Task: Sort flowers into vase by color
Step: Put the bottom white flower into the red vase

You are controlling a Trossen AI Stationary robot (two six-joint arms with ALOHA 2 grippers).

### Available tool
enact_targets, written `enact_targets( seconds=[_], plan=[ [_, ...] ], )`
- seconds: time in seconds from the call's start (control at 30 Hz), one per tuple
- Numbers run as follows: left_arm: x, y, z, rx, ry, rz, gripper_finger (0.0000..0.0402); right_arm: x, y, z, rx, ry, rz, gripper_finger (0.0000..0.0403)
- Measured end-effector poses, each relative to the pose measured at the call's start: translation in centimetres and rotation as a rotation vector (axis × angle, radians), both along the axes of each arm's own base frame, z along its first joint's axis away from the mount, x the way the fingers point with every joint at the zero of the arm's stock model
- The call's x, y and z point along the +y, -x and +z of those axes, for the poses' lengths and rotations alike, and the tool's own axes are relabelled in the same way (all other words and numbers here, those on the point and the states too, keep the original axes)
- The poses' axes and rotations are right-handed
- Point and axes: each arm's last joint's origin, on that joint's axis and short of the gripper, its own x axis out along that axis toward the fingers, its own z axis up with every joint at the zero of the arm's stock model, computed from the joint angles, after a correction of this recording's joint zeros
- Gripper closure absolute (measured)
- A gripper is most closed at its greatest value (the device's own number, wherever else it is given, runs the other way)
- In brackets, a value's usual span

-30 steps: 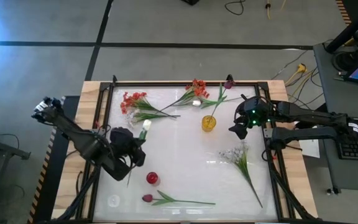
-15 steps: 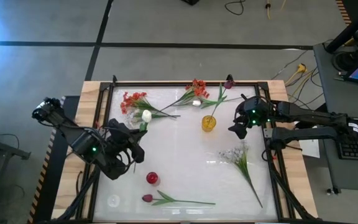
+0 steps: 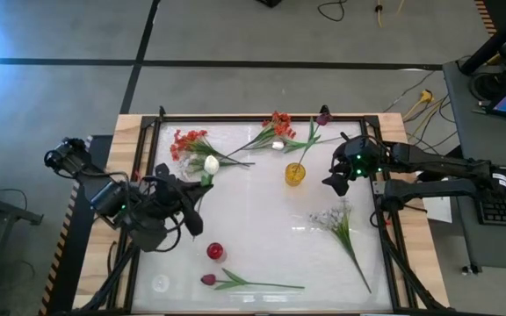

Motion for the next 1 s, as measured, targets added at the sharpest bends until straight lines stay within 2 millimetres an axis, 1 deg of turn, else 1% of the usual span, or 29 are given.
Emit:
enact_targets(
  seconds=[0.13,0.23,0.3,0.47,0.63,0.77,0.87,1.0],
  plan=[
    [-1.4,-0.6,1.2,0.001,-0.111,-0.137,0.0401,0.0,-0.2,0.1,-0.022,0.006,0.000,0.0122],
    [-2.6,-1.1,1.3,0.028,-0.198,-0.255,0.0401,-0.1,-0.2,0.2,-0.028,0.008,0.000,0.0122],
    [-3.4,-1.2,1.1,0.042,-0.243,-0.305,0.0401,-0.1,-0.3,0.2,-0.036,0.011,0.000,0.0122],
    [-4.7,-2.3,0.9,-0.002,-0.253,-0.321,0.0401,-0.1,-0.3,0.3,-0.044,0.013,0.000,0.0122],
    [-5.8,-3.4,0.2,-0.009,-0.312,-0.341,0.0401,-0.1,-0.3,0.2,-0.044,0.014,0.000,0.0122],
    [-6.4,-3.8,-0.1,-0.076,-0.353,-0.399,0.0401,-0.1,-0.3,0.2,-0.045,0.015,0.001,0.0122],
    [-6.7,-3.5,-0.7,-0.154,-0.387,-0.420,0.0401,-0.1,-0.4,0.1,-0.046,0.015,0.000,0.0122],
    [-6.1,-1.9,-0.8,-0.286,-0.372,-0.424,0.0401,-0.1,-0.4,0.2,-0.054,0.017,0.000,0.0122]
  ],
)
